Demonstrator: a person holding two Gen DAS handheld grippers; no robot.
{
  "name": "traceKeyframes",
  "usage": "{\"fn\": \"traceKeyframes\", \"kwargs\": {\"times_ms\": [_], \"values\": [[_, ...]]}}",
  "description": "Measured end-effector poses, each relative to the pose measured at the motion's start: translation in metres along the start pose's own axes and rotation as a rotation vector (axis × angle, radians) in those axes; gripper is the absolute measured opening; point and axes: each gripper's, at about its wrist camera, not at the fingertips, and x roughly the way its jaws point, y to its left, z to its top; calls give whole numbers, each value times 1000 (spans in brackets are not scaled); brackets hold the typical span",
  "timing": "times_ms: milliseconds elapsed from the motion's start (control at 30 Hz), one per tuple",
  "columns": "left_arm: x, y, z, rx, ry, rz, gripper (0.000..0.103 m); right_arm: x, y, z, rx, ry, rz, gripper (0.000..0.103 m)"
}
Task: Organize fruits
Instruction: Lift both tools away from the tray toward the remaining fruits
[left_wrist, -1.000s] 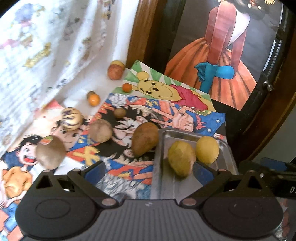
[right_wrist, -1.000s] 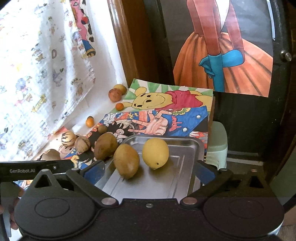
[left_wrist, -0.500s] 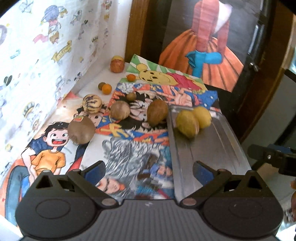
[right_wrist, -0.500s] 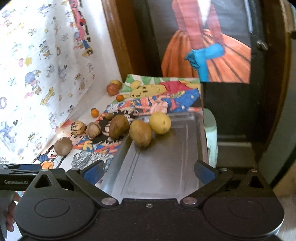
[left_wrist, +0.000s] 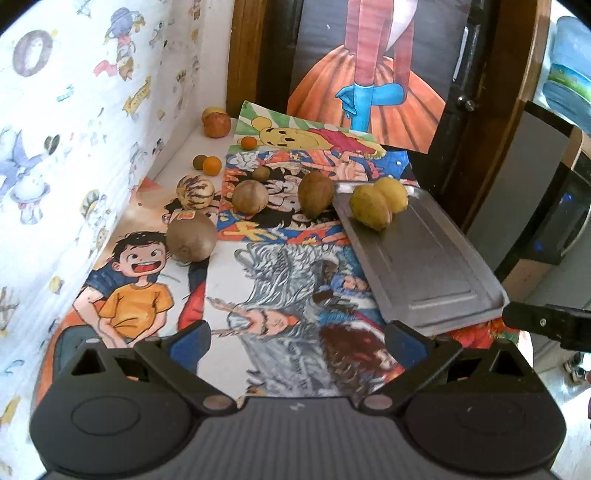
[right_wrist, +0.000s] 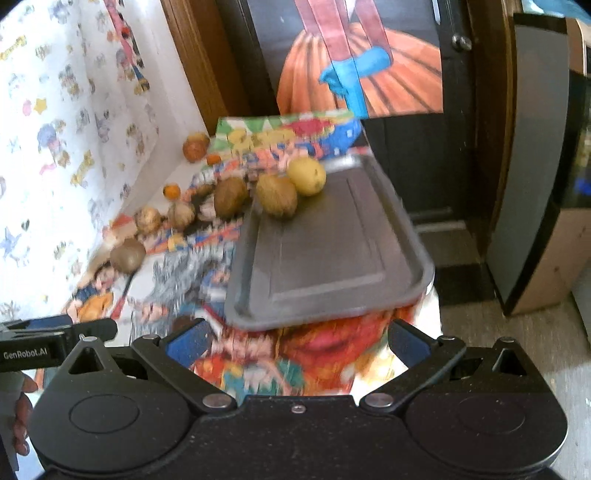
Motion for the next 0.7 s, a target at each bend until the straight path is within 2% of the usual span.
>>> {"fn": "traceKeyframes", "kwargs": {"times_ms": [267, 700], "values": [[-5, 27, -22, 17, 46, 32, 102, -1, 20, -17, 24, 50, 1, 102], [-6, 54, -23, -59, 70, 95, 102, 14, 52, -3, -72, 88, 69, 102]]}}
